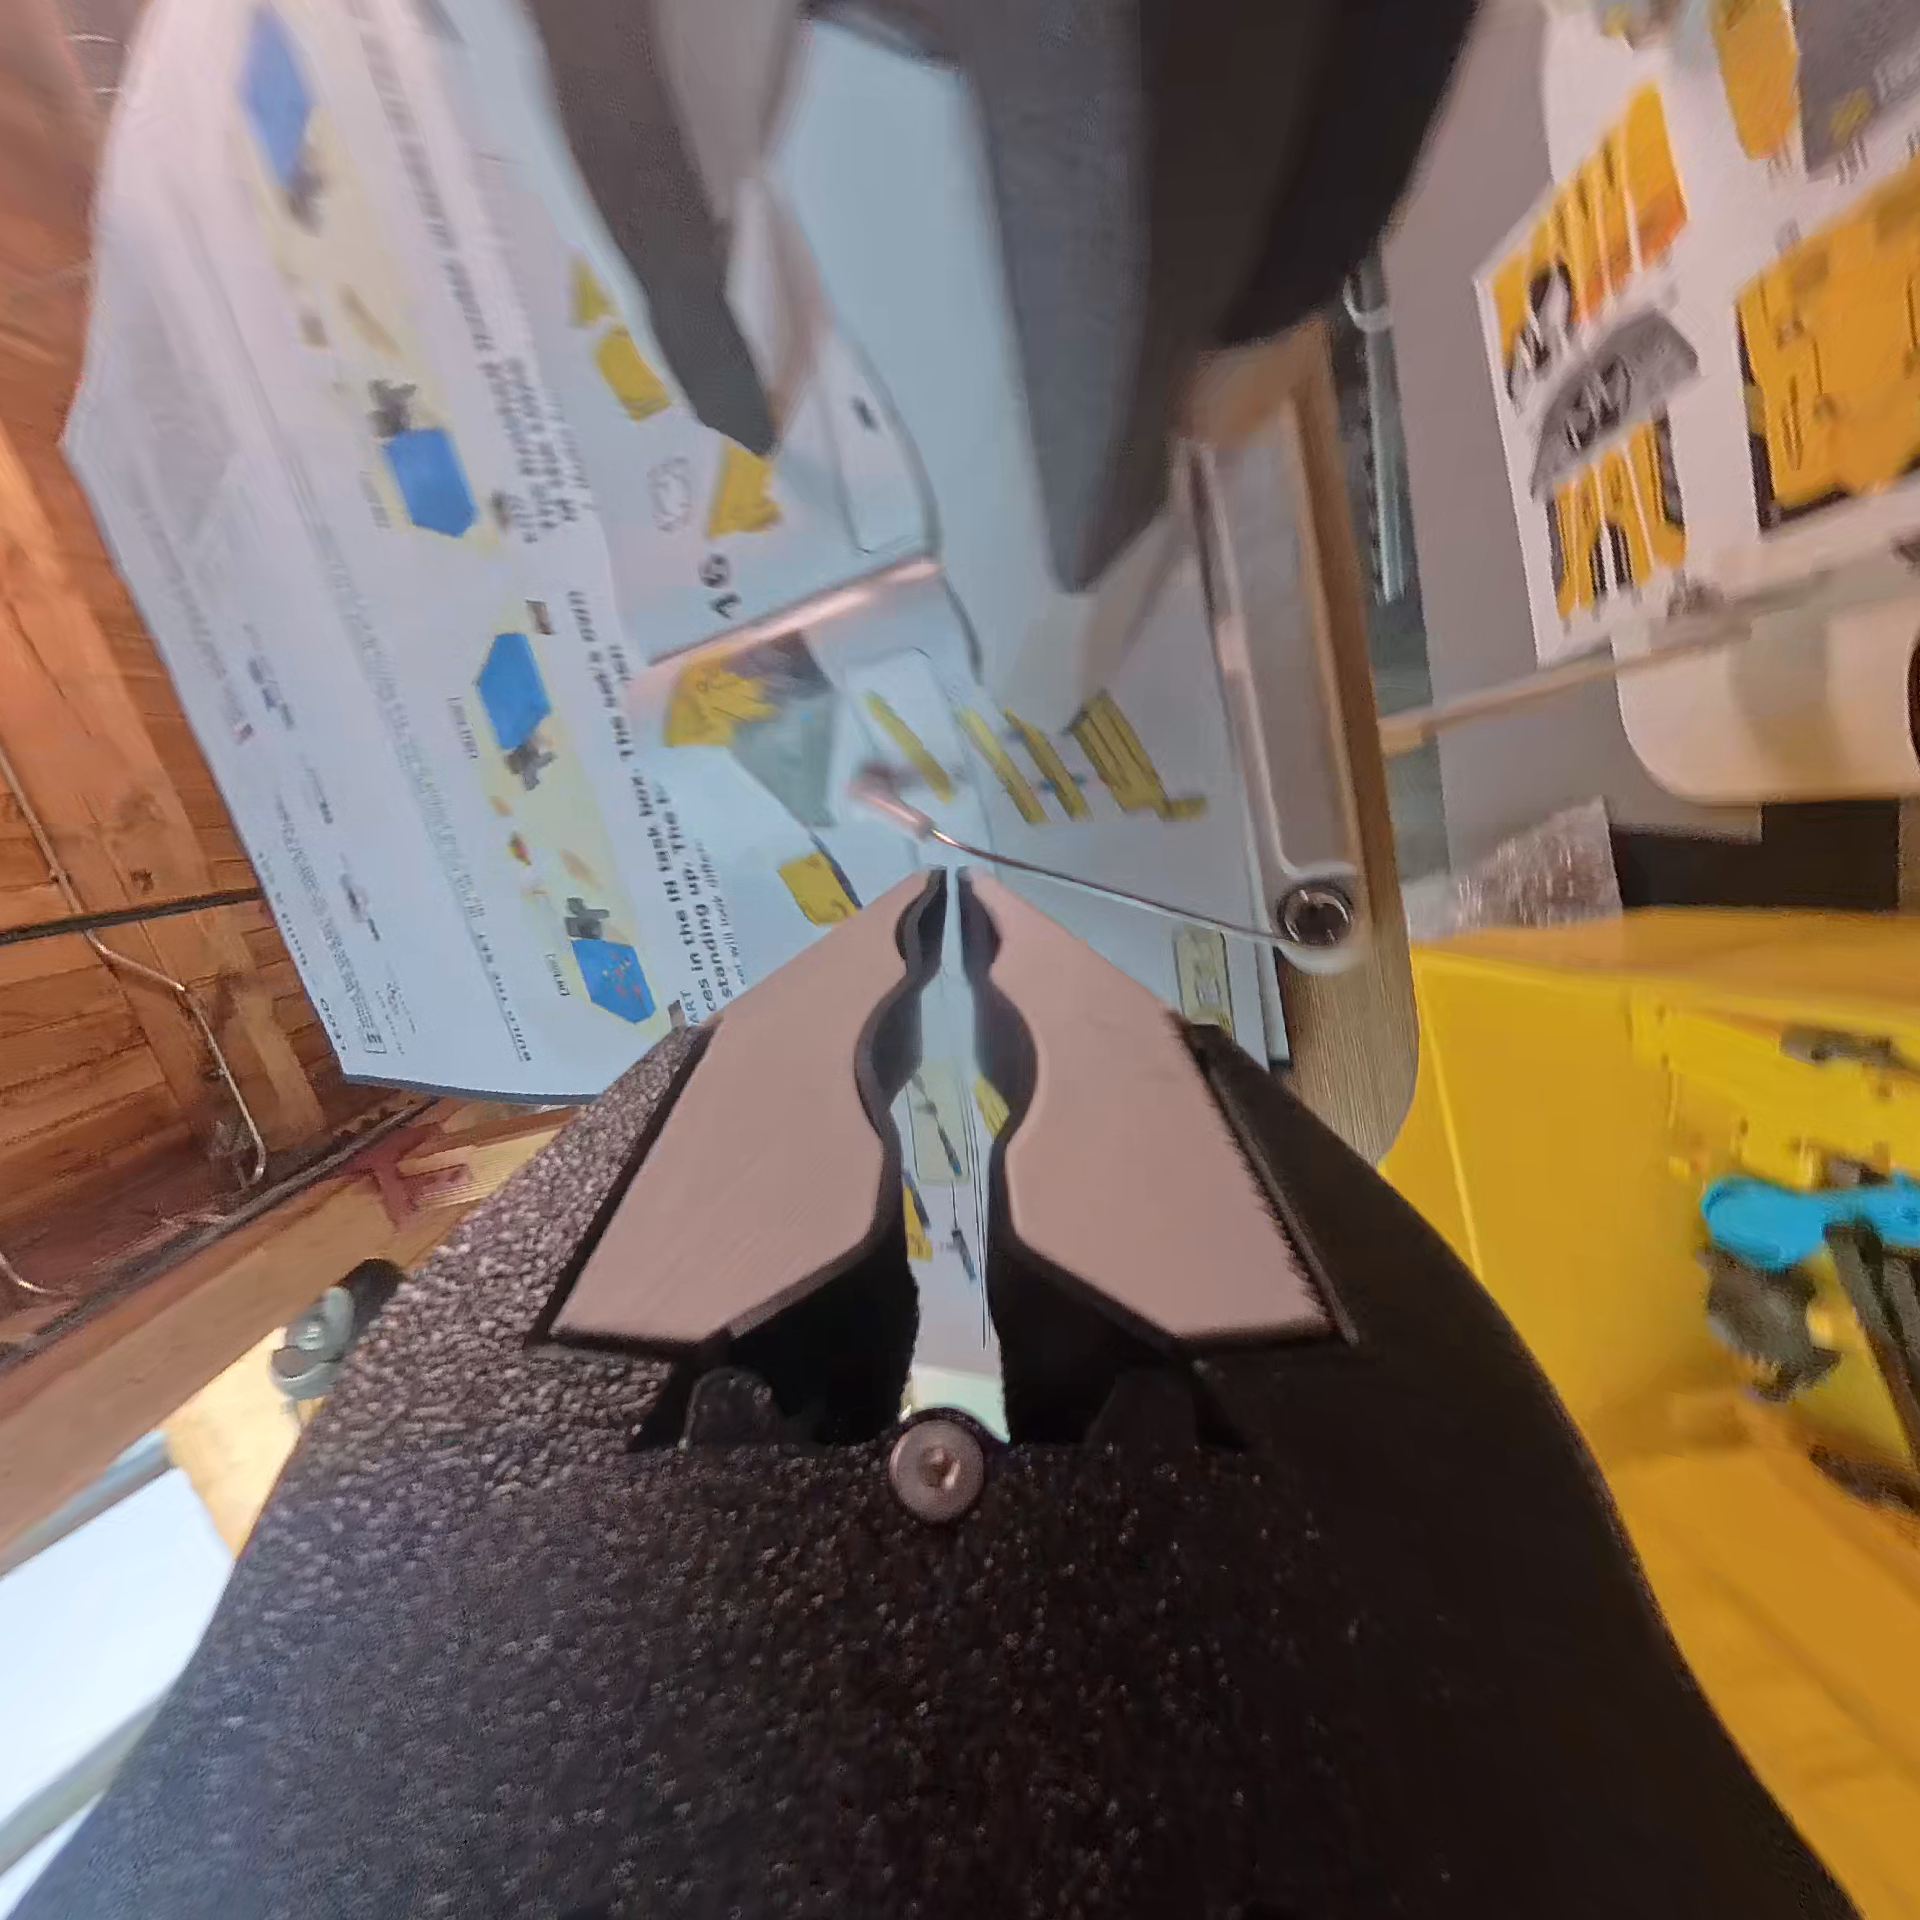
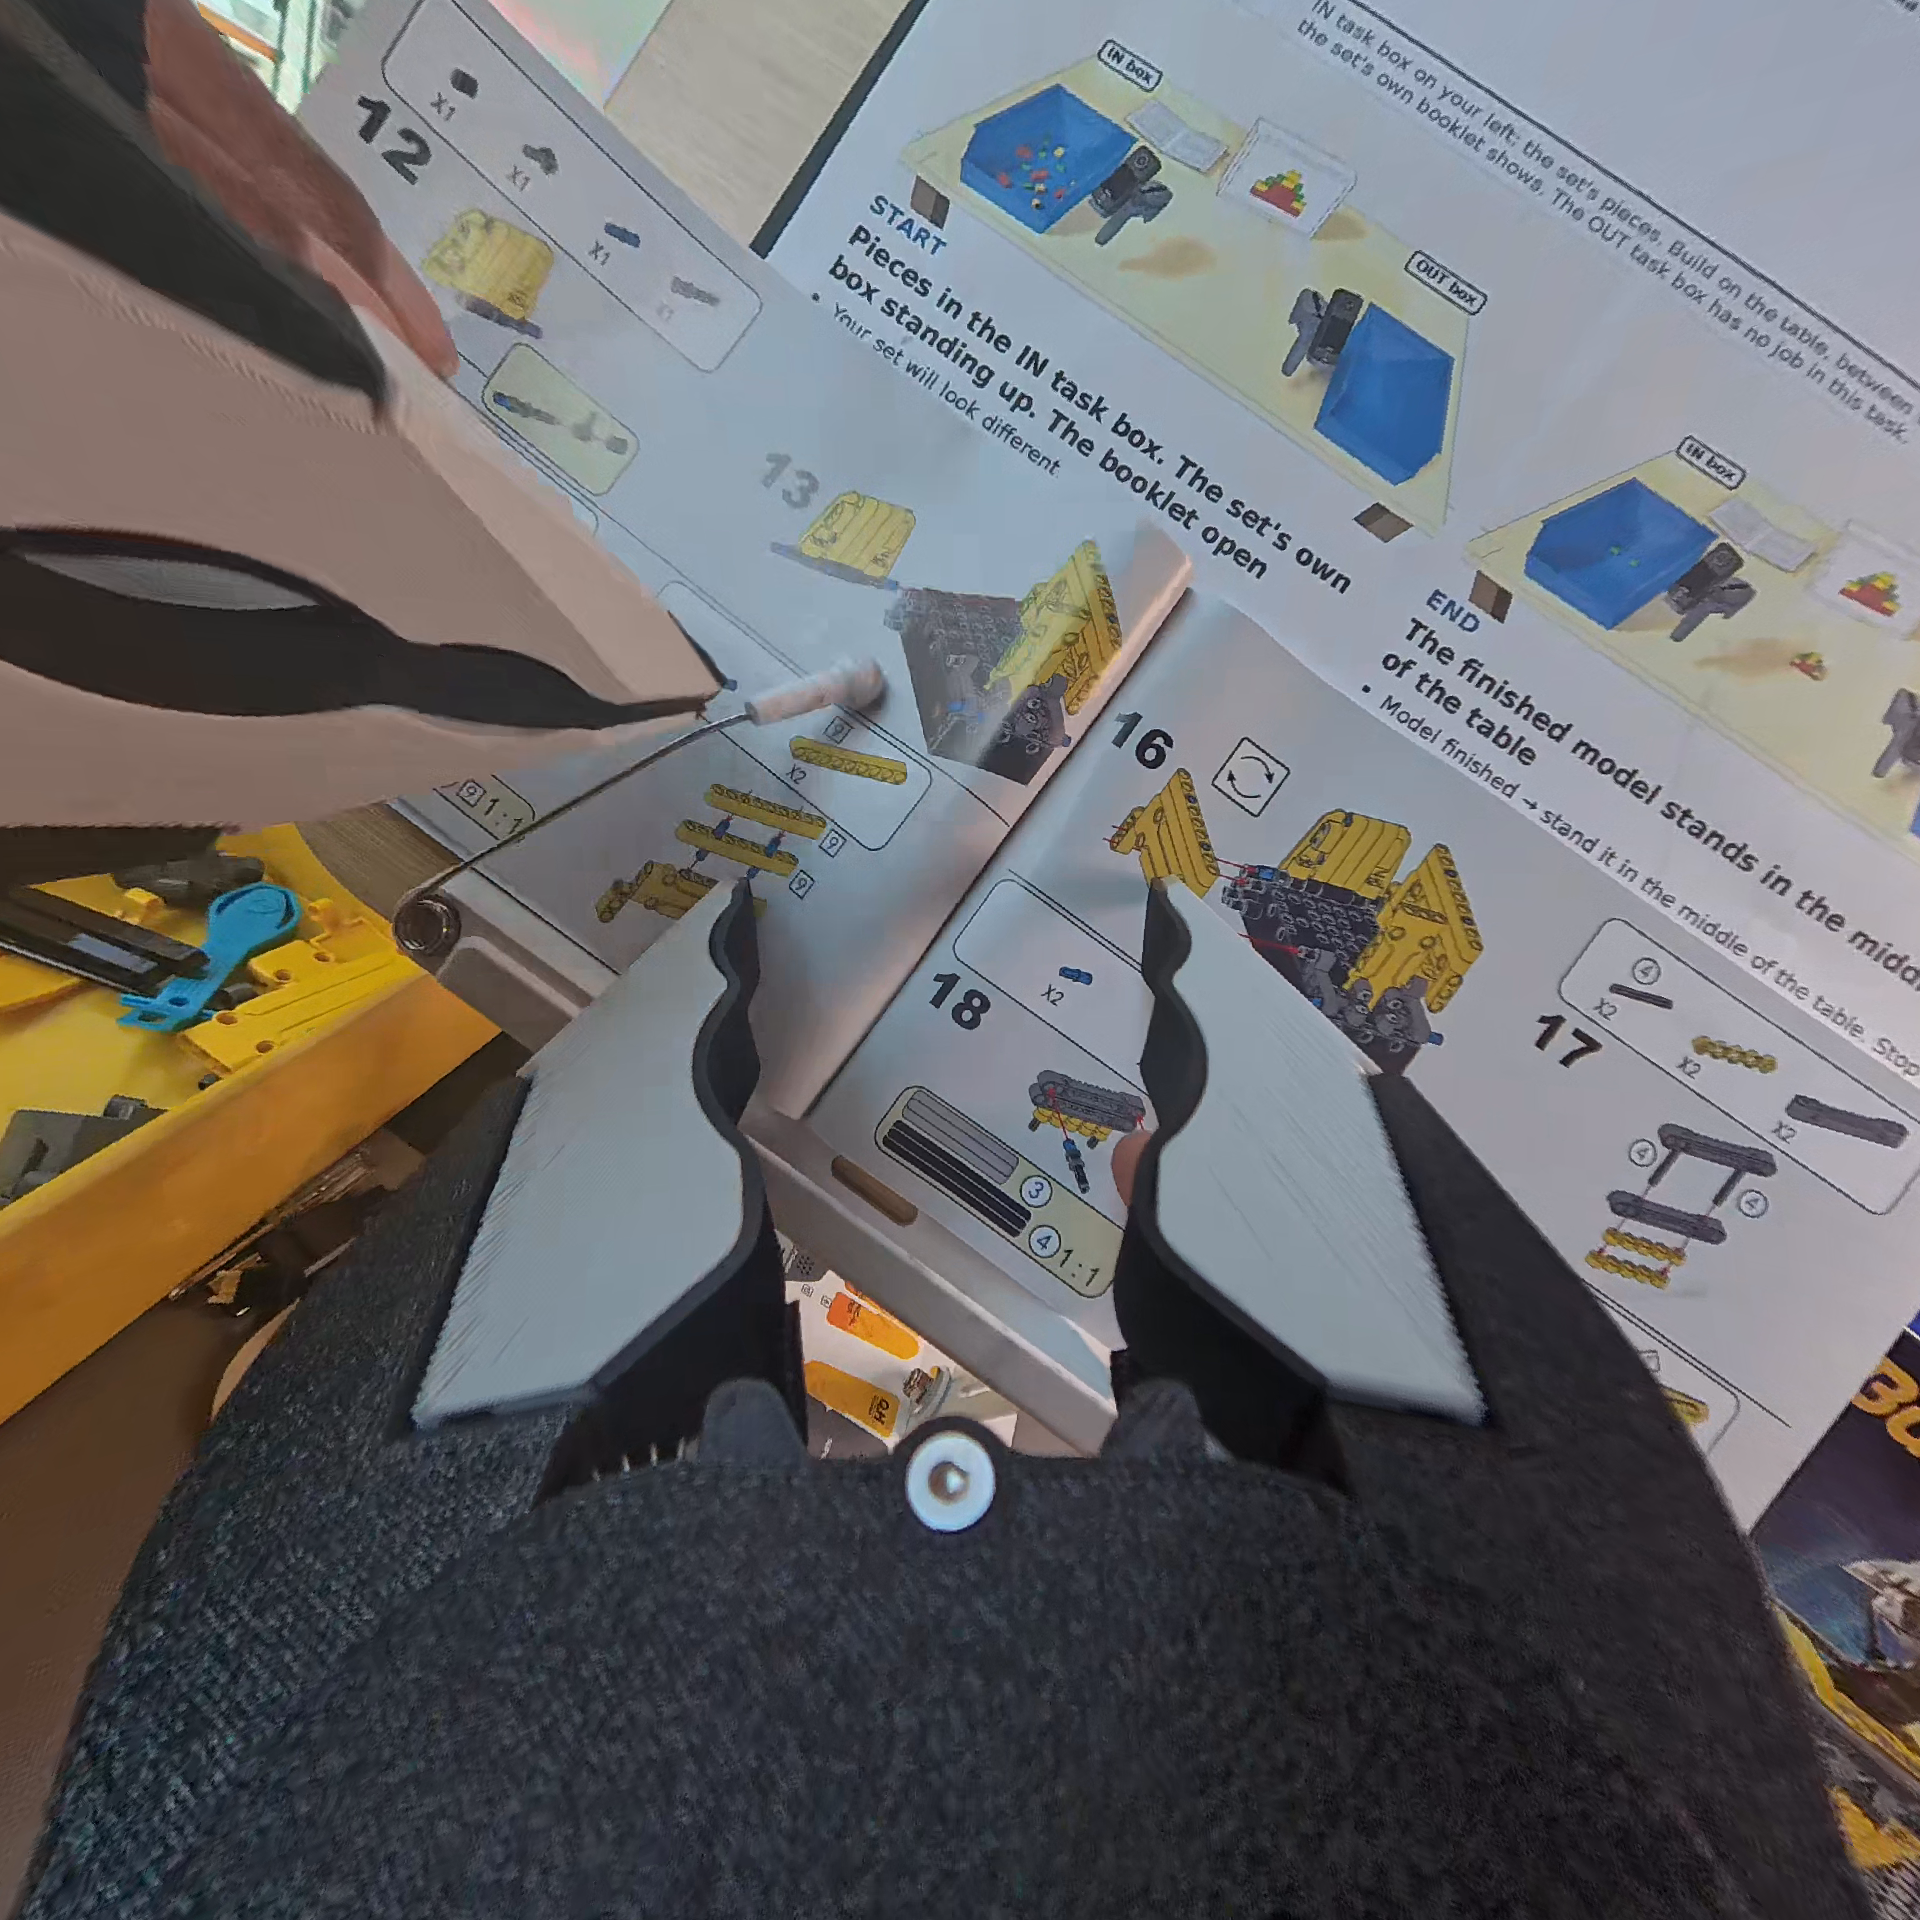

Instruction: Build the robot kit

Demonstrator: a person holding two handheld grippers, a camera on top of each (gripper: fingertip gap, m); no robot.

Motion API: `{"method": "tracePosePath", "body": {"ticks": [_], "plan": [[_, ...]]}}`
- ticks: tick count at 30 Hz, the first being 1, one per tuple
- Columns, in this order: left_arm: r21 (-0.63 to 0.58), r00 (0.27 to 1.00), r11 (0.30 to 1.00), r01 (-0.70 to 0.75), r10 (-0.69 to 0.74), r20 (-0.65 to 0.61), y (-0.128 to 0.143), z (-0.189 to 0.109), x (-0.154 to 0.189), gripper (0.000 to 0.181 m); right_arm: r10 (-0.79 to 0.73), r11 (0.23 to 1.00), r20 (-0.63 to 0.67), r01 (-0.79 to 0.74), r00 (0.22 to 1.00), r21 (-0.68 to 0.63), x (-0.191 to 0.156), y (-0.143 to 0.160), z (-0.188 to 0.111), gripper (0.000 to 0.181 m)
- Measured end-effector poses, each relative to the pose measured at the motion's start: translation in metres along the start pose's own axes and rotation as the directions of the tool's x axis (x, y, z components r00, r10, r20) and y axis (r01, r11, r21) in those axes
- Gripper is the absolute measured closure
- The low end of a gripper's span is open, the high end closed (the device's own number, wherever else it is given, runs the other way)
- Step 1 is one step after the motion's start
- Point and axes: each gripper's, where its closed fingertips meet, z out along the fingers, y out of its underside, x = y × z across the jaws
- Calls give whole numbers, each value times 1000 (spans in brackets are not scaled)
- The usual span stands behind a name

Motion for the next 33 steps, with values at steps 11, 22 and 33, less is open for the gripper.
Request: {"method": "tracePosePath", "body": {"ticks": [11, 22, 33], "plan": [[17, 184, 185, 983, -954, -236, 0, 1, 1, 171, 122, 992, 101, -126, 987, 26, 4, -2, -10, 111], [71, 323, 321, 944, -862, -391, -36, -7, -1, 181, 145, 989, 217, -141, 965, -34, 2, 15, -23, 113], [7, 386, 396, 918, -890, -244, -22, 4, 3, 165, 49, 999, 169, -49, 984, -4, 1, 13, -25, 128]]}}
